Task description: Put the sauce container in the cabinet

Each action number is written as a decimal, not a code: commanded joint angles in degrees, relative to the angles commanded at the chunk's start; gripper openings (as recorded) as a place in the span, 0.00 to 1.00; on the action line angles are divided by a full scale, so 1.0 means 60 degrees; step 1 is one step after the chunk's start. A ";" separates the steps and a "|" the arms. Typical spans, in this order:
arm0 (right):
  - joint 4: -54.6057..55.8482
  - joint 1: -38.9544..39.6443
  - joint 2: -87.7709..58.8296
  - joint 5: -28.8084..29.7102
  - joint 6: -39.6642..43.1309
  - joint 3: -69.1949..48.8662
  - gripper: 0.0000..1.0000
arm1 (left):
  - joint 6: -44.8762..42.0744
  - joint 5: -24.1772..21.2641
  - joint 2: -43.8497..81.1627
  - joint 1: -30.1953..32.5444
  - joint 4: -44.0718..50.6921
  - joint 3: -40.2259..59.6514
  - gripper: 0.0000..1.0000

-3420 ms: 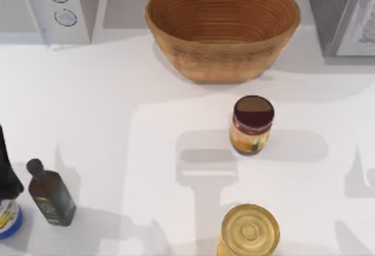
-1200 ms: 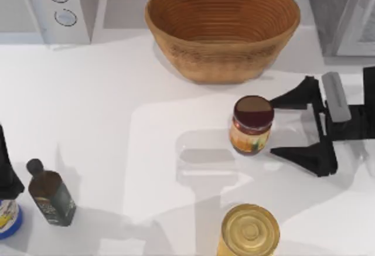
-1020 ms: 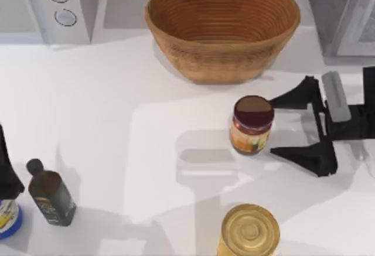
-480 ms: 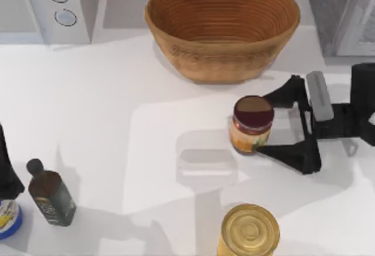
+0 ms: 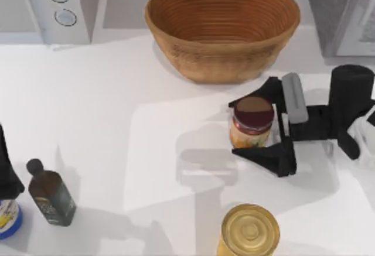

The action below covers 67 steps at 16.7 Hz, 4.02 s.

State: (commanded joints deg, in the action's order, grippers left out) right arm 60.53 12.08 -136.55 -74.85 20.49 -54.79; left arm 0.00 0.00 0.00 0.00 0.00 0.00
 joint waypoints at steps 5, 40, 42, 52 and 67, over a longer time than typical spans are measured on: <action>0.0000 0.0000 0.0000 0.0000 0.0000 0.0000 0.85 | 0.0000 0.0000 0.0000 0.0000 0.0000 0.0000 1.00; -0.5037 -0.0024 0.4633 -0.0062 -0.0081 -0.0498 0.00 | 0.0000 0.0000 0.0000 0.0000 0.0000 0.0000 1.00; -0.5037 -0.0024 0.4633 -0.0062 -0.0081 -0.0498 0.00 | 0.0000 0.0000 0.0000 0.0000 0.0000 0.0000 1.00; -0.6006 -0.0467 0.8224 0.2482 -0.0806 0.1433 0.00 | 0.0000 0.0000 0.0000 0.0000 0.0000 0.0000 1.00; -0.9796 -0.1926 2.1997 1.1761 -0.3316 0.8562 0.00 | 0.0000 0.0000 0.0000 0.0000 0.0000 0.0000 1.00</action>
State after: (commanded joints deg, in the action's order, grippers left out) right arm 1.76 0.52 -4.57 -4.28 0.59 -3.42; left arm 0.00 0.00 0.00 0.00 0.00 0.00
